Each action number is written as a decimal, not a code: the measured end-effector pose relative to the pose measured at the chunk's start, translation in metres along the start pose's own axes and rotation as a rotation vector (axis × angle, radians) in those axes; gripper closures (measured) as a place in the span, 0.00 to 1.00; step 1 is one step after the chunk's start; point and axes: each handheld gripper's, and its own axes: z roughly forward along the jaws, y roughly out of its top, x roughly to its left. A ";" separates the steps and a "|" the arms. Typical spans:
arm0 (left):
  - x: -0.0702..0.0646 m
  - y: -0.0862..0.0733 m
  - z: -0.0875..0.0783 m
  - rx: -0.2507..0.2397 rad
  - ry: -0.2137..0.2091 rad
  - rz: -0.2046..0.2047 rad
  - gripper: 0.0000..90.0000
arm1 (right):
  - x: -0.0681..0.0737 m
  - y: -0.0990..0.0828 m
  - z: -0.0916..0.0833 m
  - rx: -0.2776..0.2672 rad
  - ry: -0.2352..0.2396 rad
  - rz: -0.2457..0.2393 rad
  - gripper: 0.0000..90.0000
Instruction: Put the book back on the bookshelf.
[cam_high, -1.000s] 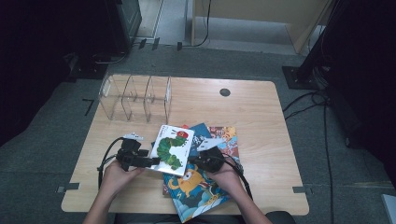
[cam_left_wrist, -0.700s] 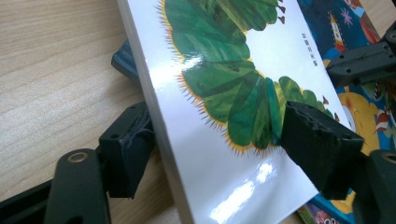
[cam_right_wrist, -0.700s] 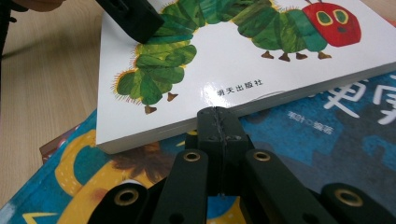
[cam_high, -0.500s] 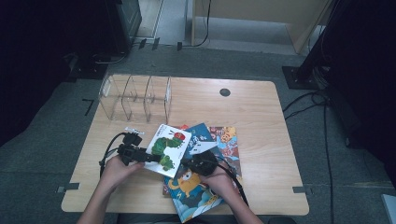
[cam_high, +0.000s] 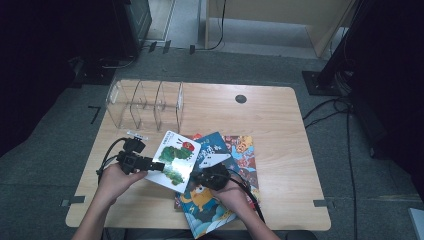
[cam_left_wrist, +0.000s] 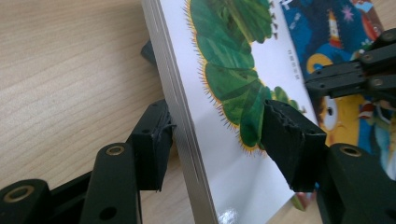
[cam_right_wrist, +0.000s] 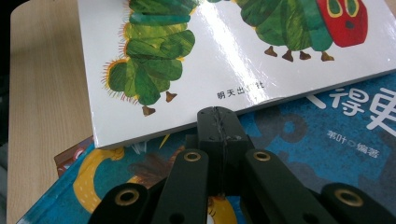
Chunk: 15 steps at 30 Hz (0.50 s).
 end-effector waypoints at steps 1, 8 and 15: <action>-0.004 0.002 -0.004 -0.007 0.004 0.003 0.50 | 0.000 0.000 0.000 -0.003 0.001 -0.001 1.00; -0.037 0.014 0.001 0.044 -0.117 0.049 0.69 | 0.001 0.001 0.003 -0.008 0.012 -0.021 0.98; -0.040 0.031 -0.004 0.083 -0.074 0.054 0.79 | 0.002 0.002 0.004 -0.008 0.015 -0.038 0.92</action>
